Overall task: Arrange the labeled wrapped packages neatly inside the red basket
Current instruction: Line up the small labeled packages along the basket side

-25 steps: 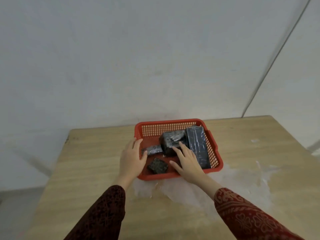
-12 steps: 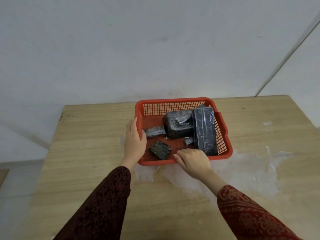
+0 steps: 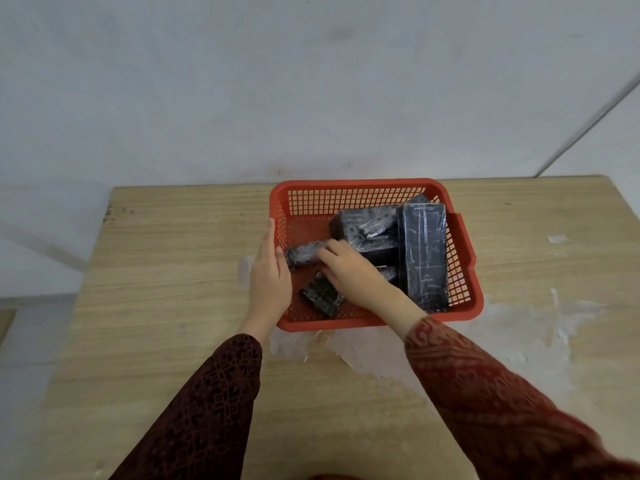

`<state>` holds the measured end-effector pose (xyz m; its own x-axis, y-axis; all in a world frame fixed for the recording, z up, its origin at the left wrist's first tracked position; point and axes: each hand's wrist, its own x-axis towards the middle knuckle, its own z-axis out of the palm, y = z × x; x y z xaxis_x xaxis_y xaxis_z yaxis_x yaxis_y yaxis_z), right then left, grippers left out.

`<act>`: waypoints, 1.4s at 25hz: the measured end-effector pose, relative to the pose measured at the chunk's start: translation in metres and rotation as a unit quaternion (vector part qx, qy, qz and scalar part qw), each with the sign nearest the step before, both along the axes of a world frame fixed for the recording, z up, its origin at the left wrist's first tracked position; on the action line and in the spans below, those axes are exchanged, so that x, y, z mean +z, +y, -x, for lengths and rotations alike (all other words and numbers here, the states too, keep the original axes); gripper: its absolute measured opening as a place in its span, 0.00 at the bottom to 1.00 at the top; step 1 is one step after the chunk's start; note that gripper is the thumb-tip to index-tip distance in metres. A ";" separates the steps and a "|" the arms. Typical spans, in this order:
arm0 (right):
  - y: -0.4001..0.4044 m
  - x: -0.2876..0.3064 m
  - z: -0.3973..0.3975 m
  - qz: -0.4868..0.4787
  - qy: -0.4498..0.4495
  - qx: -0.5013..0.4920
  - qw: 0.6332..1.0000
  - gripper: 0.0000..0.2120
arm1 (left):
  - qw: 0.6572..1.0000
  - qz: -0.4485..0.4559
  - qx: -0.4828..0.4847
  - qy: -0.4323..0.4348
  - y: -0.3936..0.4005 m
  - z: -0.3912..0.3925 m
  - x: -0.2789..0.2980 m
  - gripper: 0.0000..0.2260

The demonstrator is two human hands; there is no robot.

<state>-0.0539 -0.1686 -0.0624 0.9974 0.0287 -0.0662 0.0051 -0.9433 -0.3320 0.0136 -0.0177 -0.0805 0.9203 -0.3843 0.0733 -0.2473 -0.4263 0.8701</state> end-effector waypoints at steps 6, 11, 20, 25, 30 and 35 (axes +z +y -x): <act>0.020 -0.006 -0.059 0.167 0.066 -0.039 0.983 0.17 | 1.000 0.010 0.010 0.010 0.000 -0.002 0.000 0.22; 0.008 0.007 -0.094 0.129 0.176 -0.014 0.976 0.19 | 1.000 0.014 0.008 0.017 -0.001 -0.001 0.000 0.22; -0.045 0.008 -0.131 -0.021 0.226 0.010 0.974 0.19 | 0.999 0.023 -0.002 0.030 0.000 -0.001 0.004 0.22; -0.041 0.000 -0.118 0.109 0.145 0.038 0.983 0.21 | 0.999 0.026 0.000 0.041 0.001 -0.002 0.002 0.23; -0.024 -0.015 -0.108 0.231 0.053 0.014 0.971 0.20 | 0.999 0.022 -0.001 0.023 0.001 -0.002 0.002 0.22; -0.020 -0.013 -0.111 0.180 0.076 -0.051 0.979 0.27 | 0.999 0.022 -0.003 0.032 0.001 -0.002 0.002 0.22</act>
<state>0.0576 -0.1886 -0.0753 0.9715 -0.1235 -0.2021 -0.1192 -0.9923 0.0332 0.0155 -0.0168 -0.0782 0.9212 -0.3880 0.0306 -0.1925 -0.3857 0.9023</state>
